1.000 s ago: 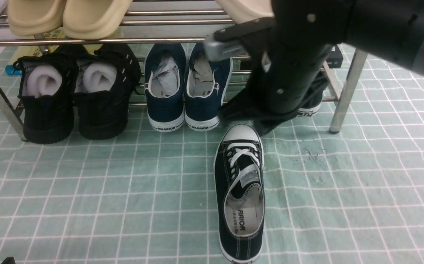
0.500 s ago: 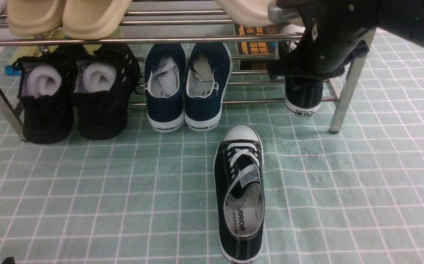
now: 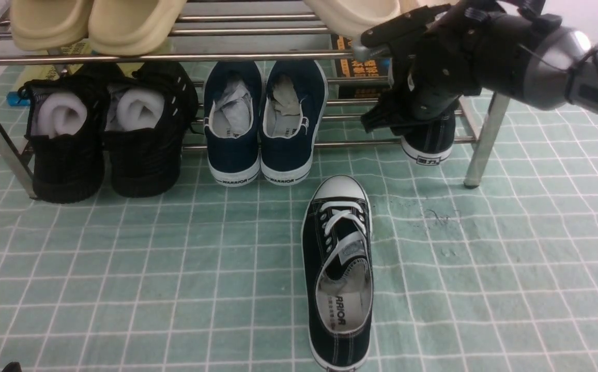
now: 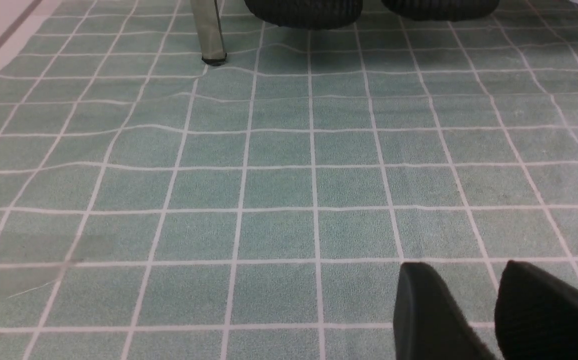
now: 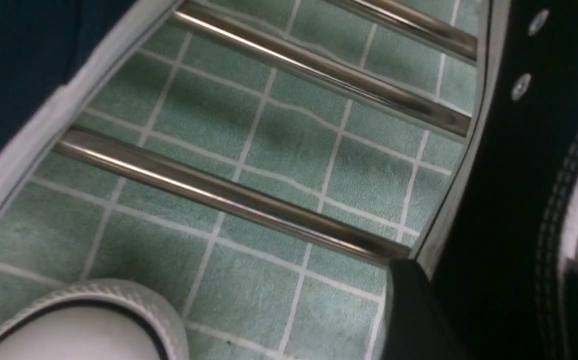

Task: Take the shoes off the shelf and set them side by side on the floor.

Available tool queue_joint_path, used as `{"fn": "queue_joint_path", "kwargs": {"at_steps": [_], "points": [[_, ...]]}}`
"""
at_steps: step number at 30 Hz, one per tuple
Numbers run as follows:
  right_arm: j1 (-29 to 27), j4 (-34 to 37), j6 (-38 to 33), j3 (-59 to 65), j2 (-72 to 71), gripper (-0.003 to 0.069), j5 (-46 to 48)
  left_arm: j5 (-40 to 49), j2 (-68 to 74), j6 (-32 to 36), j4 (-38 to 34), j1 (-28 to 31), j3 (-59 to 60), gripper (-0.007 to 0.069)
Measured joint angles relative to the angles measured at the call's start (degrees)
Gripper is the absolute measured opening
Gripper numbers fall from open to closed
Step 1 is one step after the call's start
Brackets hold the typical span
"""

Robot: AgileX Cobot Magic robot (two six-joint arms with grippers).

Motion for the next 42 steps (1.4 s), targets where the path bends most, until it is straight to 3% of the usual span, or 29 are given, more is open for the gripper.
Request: {"fn": "queue_joint_path", "kwargs": {"at_steps": [3,4,5,7,14,17,27,36,42], "points": [[0.0,-0.2,-0.9,-0.1,-0.2,0.0165,0.8,0.0,0.0,0.0,0.0,0.0,0.0,0.0242],[0.0,-0.1,-1.1,-0.1,-0.2,0.0165,0.9,0.0,0.0,0.0,0.0,0.0,0.0,0.0242],[0.1,1.5,-2.8,-0.1,-0.9,0.0043,2.0,0.0,0.0,0.0,0.0,0.0,0.0,0.0242],[0.6,4.0,-4.2,0.0,-2.0,0.001,4.9,0.0,0.0,0.0,0.0,0.0,0.0,0.0242],[5.2,15.9,-10.1,0.6,-12.3,0.0005,25.7,0.0,0.0,0.0,0.0,0.0,0.0,0.0242],[6.4,18.5,-10.3,3.4,-16.4,0.0005,28.8,0.0,0.0,0.0,0.0,0.0,0.0,0.0242],[8.8,18.7,-5.4,21.6,-25.8,0.0005,23.9,0.0,0.0,0.0,0.0,0.0,0.0,0.0242],[8.9,17.4,-4.4,24.0,-24.6,0.0008,14.1,0.0,0.0,-0.1,0.0,0.0,0.0,0.0242],[9.0,16.4,-4.2,24.0,-21.2,0.0009,12.2,0.0,0.0,-0.1,0.0,0.0,0.0,0.0242]]}}
